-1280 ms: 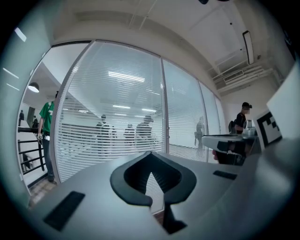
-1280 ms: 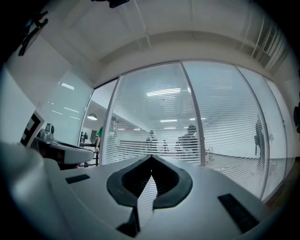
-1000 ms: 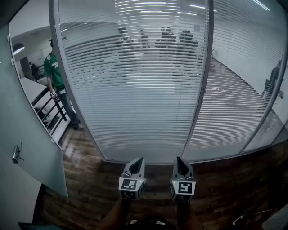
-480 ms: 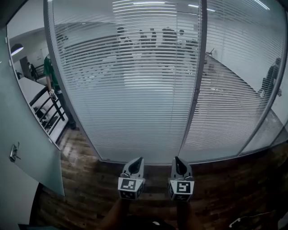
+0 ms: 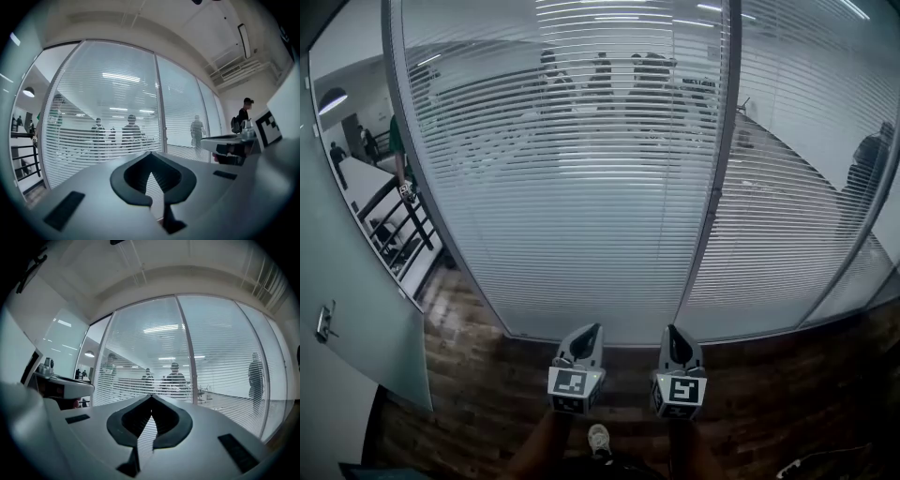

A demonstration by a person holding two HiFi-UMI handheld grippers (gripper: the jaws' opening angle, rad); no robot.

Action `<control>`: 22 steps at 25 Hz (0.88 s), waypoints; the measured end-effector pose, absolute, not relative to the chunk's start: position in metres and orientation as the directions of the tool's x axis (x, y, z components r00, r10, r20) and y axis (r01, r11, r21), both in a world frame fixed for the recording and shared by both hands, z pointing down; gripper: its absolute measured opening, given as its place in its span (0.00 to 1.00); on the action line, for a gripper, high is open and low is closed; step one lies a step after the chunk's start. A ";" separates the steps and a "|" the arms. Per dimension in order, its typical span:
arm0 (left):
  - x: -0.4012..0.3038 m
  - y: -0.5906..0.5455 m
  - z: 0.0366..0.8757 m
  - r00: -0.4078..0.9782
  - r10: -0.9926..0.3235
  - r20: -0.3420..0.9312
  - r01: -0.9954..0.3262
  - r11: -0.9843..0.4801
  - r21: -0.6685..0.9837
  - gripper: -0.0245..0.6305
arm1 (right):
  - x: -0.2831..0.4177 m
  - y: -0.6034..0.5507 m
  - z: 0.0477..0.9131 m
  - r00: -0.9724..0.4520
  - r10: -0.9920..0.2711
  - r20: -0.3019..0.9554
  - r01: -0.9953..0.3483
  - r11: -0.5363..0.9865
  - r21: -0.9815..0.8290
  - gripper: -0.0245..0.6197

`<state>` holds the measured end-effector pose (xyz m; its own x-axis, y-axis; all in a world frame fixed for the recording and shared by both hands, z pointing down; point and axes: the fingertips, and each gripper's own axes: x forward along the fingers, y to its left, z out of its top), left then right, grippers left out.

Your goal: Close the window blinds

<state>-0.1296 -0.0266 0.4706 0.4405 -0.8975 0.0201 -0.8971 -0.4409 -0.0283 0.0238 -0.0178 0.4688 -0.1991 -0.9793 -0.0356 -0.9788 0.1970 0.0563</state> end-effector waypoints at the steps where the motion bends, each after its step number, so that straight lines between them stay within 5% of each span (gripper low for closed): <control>1: -0.129 -0.034 0.472 0.444 -0.896 0.016 -0.896 -0.444 -0.024 0.03 | 0.023 -0.024 0.468 -0.196 -0.980 -0.038 -0.979 0.193 0.058 0.04; 22: -0.140 -0.184 0.503 0.518 -0.853 0.062 -0.855 -0.516 0.043 0.03 | 0.013 -0.160 0.477 -0.108 -0.994 0.018 -0.989 0.110 0.102 0.04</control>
<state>-0.1402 -0.1842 0.5029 0.5179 -0.8532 0.0623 -0.8554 -0.5161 0.0432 0.0134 -0.1601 0.4772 -0.1083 -0.9940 0.0180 -0.9888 0.1095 0.1017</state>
